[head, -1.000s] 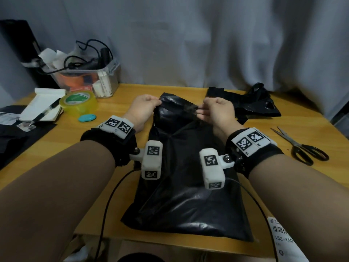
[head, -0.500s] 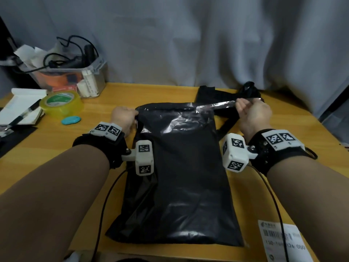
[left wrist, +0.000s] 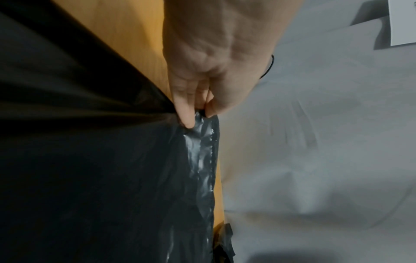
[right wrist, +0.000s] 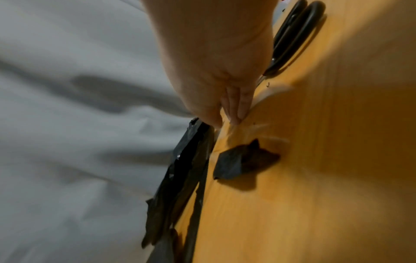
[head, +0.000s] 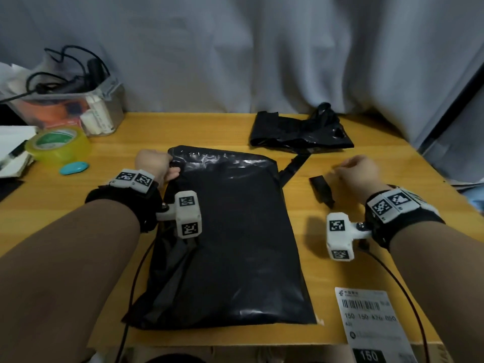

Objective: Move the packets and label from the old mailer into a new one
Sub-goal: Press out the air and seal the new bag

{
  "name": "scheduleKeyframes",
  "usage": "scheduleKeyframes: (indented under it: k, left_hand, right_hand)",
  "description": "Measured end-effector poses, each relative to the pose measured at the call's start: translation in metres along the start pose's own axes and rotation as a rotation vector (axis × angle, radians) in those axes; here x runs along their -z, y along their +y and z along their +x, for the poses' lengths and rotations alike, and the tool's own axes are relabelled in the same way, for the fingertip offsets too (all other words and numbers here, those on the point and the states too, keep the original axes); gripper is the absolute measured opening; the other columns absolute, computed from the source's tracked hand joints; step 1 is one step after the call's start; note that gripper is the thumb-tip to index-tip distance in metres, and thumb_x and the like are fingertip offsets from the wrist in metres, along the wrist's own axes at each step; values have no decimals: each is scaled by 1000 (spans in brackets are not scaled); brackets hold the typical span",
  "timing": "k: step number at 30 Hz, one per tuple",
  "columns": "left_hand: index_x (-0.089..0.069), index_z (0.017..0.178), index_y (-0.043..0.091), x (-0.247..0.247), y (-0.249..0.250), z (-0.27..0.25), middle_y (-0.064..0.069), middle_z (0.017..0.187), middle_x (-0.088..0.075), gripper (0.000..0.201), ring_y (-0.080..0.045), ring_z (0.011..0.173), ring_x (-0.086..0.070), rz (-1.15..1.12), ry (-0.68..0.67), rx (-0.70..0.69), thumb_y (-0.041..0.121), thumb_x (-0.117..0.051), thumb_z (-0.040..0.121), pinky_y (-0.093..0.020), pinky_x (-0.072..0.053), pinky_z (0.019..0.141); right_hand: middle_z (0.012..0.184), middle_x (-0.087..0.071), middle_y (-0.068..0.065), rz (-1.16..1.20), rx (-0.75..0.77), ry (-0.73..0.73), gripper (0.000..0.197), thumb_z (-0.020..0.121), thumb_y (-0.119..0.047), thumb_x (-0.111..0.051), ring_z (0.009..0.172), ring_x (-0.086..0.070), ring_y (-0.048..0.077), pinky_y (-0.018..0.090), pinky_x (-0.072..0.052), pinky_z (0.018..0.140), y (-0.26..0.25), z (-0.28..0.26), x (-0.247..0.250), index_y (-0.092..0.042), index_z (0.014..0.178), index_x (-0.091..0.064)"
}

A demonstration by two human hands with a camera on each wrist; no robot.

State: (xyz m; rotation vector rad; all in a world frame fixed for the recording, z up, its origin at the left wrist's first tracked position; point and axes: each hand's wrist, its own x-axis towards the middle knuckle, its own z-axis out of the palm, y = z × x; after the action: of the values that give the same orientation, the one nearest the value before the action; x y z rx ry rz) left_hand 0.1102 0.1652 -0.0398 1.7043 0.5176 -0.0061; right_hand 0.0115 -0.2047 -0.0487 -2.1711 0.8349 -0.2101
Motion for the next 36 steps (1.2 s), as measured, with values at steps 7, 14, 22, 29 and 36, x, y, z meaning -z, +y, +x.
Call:
scheduleKeyframes:
  k: [7,14,22,29,36]
  left_hand:
    - [-51,89,6,-5,1,-5,-8,75,-53,6,-17,58,-55,-7,-39,-96,4,-48,94,-16,-49,38]
    - [-56,70,13,1,6,-1,-1,66,-52,22,-12,59,-46,85,-63,-212,6,-54,91,-18,-38,52]
    - [-61,99,9,15,2,2,0,68,-53,11,-9,54,-46,58,-135,-204,12,-52,94,-16,-41,48]
    - [-50,85,19,27,0,2,-4,76,-58,12,-3,44,-62,-65,-261,-147,14,-51,96,-13,-45,39]
    - [-46,96,19,28,0,6,0,101,-53,6,-16,63,-72,-151,-370,-49,14,-45,98,-26,-60,58]
  right_hand:
    - [154,-12,16,-279,161,-32,81,82,-18,-69,133,-36,39,46,-35,108,-11,-8,-6,-21,148,-22]
    - [138,-27,16,-144,467,290,66,78,-10,-61,106,-53,37,39,-46,92,-50,-31,-6,-18,138,-36]
    - [86,-57,13,50,195,-264,24,90,-21,-61,67,-56,22,27,-49,49,-91,-43,-48,2,95,-64]
    - [74,-45,10,223,-29,-372,30,88,-22,-66,53,-38,17,23,-36,40,-87,-36,-73,3,104,-63]
    - [60,-41,1,354,-78,-437,19,89,-9,-60,41,-31,10,14,-22,30,-83,-21,-67,-15,74,-51]
